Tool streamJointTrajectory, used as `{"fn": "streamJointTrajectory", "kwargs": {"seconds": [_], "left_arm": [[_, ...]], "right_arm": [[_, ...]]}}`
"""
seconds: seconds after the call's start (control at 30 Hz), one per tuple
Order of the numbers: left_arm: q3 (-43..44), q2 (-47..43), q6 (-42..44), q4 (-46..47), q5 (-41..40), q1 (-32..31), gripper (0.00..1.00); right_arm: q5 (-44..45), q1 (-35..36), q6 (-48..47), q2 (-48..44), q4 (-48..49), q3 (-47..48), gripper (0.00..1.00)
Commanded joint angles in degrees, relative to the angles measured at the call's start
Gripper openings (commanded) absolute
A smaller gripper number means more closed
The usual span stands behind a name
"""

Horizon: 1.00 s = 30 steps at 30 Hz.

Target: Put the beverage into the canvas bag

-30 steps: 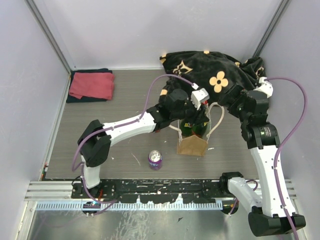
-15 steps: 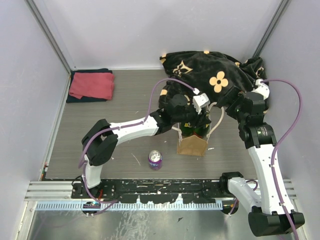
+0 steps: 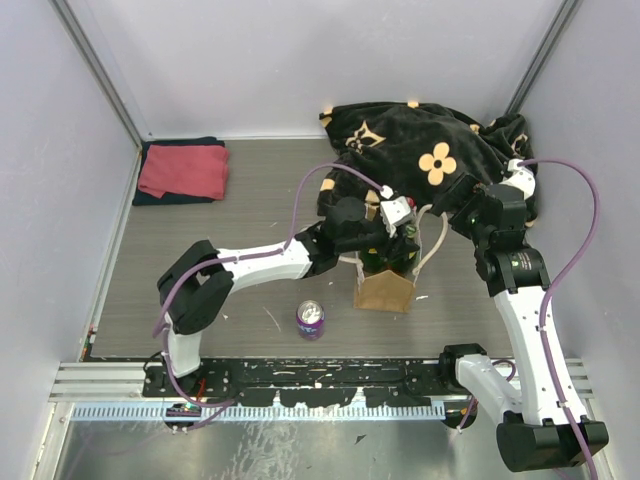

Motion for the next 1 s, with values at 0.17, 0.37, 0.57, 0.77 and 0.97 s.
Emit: {"fn": "streamJointTrajectory", "kwargs": {"seconds": [0.17, 0.37, 0.57, 0.77, 0.97], "left_arm": [[-4.0, -3.4, -3.5, -2.1, 0.0, 0.3, 0.00], [-3.5, -2.1, -2.0, -1.3, -1.4, 0.1, 0.00], [0.2, -0.5, -2.0, -1.1, -1.9, -0.1, 0.00], [6.3, 1.5, -1.0, -2.2, -2.0, -0.4, 0.00], [10.5, 4.1, 0.2, -2.7, -2.0, -0.7, 0.00]], "right_arm": [[-0.5, 0.1, 0.9, -0.7, 3.5, -0.2, 1.00], [-0.6, 0.1, 1.0, -1.1, 3.5, -1.0, 1.00], [-0.3, 0.2, 0.6, -0.9, 3.6, -1.3, 1.00], [-0.9, 0.1, 0.7, -0.8, 4.1, -1.5, 1.00], [-0.8, 0.1, 0.7, -1.3, 4.0, -1.7, 1.00]]}}
